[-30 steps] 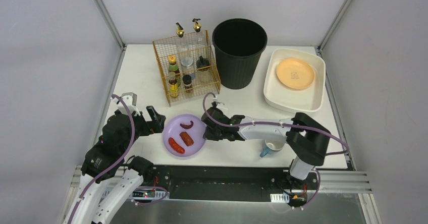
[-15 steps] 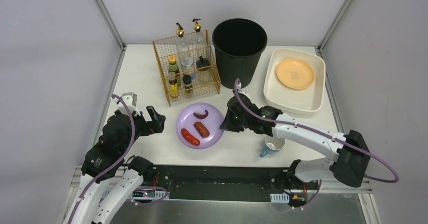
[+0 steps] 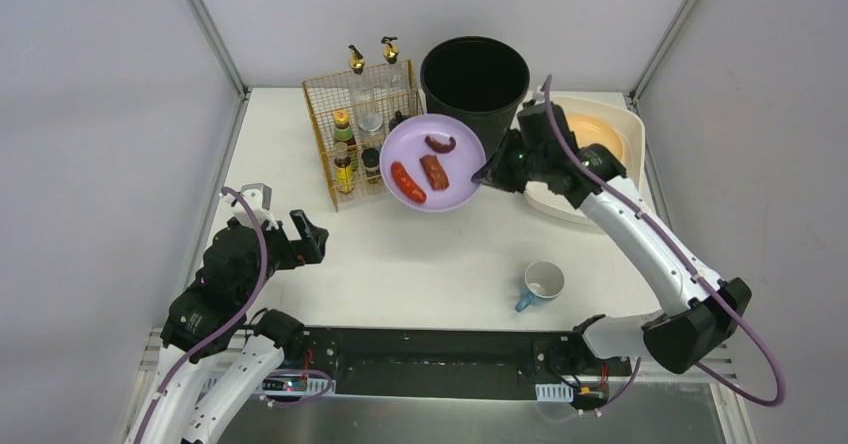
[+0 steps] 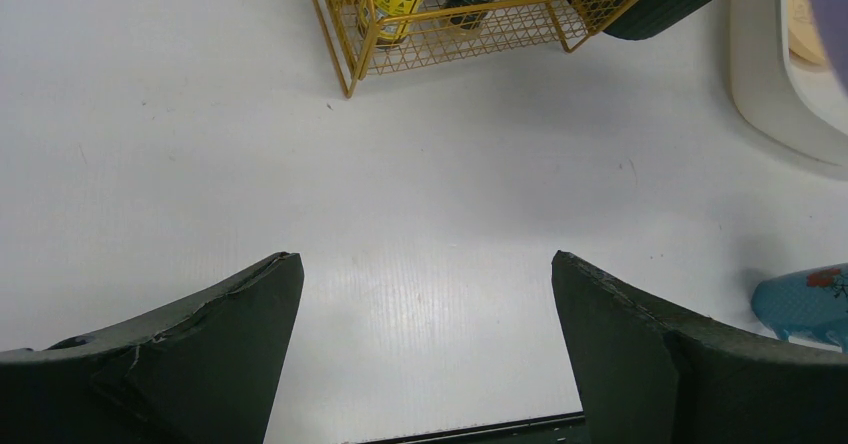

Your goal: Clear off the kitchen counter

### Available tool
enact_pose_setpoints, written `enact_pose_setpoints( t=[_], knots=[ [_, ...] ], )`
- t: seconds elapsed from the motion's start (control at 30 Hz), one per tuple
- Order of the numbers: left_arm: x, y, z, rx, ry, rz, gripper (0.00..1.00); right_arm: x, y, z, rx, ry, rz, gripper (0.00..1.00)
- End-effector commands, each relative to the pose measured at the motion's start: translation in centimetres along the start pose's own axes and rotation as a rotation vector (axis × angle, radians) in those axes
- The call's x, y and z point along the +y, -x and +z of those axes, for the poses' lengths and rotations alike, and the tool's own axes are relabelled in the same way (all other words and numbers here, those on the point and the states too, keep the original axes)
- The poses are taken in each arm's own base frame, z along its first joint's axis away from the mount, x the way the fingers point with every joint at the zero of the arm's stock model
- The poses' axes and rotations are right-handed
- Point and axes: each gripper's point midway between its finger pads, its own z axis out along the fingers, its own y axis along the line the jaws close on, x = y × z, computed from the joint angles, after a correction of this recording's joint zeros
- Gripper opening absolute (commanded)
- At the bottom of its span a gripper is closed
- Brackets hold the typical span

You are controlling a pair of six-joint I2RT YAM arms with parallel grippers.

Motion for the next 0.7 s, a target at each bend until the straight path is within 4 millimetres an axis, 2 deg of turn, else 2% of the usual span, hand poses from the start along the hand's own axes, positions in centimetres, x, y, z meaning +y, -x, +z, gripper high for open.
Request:
enact_pose_setpoints(
  t=[0.0,0.17,0.27,0.37,0.5,0.67],
  knots=[
    [0.2,0.4,0.0,-0.02,0.012,-0.007,1.0,3.4,4.4,-2.1,-0.023,0.113,0.035,0.0],
    [0.2,0.4,-0.1,-0.022,0.008,-0.007,1.0,4.9,10.0,-2.7,-0.082,0.126,0.093,0.0],
    [0.1,0.4,-0.1,-0.022,0.004,-0.007,1.0,5.4,13.2,-1.6,-0.099,0.125,0.154,0.0],
    [0.1,0.5,-0.2,-0.026,0.002,-0.008,1.0,6.2,16.0,-1.5,-0.143,0.113,0.175,0.0],
    [0.0,0.4,-0.2,-0.024,-0.006,-0.008,1.0,5.4,19.7,-0.7,-0.209,0.079,0.232,0.0],
    [-0.2,0.3,-0.1,-0.016,-0.013,-0.007,1.0,3.6,23.8,0.0,-0.3,0.038,0.314,0.0]
  ],
)
